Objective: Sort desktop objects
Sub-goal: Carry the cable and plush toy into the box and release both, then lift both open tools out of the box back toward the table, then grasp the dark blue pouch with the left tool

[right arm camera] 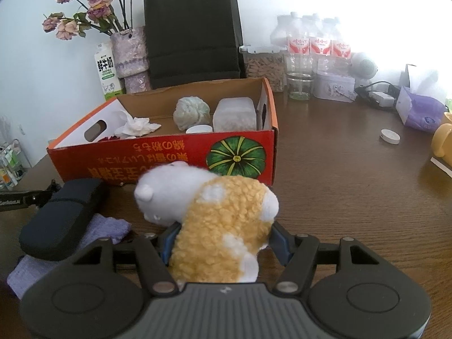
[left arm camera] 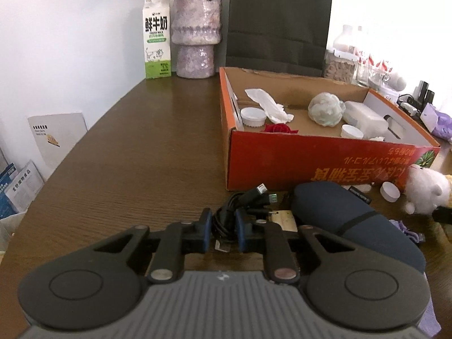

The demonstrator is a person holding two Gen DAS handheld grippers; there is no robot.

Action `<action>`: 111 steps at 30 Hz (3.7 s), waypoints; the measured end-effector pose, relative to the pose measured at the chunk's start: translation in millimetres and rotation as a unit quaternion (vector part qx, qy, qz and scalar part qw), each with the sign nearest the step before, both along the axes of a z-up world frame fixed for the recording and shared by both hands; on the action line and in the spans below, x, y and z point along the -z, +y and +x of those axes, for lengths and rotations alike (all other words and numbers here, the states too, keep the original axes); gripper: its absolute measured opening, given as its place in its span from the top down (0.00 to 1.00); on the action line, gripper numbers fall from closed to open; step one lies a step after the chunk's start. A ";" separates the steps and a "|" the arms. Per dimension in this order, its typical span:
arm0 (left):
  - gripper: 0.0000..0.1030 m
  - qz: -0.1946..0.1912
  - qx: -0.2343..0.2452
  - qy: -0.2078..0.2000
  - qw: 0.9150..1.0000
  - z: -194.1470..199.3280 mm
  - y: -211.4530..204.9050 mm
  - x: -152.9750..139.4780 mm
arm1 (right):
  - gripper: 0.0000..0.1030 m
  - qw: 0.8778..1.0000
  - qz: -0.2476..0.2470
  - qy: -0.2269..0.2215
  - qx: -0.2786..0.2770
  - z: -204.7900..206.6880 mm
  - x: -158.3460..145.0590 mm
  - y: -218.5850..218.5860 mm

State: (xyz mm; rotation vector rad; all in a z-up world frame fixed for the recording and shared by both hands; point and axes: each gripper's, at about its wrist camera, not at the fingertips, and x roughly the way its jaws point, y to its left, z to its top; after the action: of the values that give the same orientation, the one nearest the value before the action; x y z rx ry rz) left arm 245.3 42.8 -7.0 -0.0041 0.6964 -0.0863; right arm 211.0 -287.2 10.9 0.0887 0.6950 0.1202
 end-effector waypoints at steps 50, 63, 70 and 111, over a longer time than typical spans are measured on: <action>0.82 0.059 0.004 0.076 0.995 184.8 -75.4 -29.8 | 0.38 0.988 -0.083 0.067 -0.112 219.8 -28.3 96.5; 0.68 0.067 0.013 0.063 0.996 172.7 -82.9 -36.5 | 0.10 0.988 -0.085 0.066 -0.113 210.2 -34.3 96.5; 0.11 0.050 0.018 -0.001 0.999 133.9 -78.6 -66.7 | 0.08 0.991 -0.080 0.034 -0.107 181.7 -61.2 85.1; 0.00 0.057 -0.022 0.080 0.995 19.2 -120.5 -14.2 | 0.00 0.999 -0.023 -0.013 -0.037 0.2 -3.5 -16.4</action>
State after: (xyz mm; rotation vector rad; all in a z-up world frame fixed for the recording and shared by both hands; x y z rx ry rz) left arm 264.5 -77.7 7.2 0.0847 0.8611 -0.0032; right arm 211.2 -303.6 14.4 0.0168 0.6751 0.1757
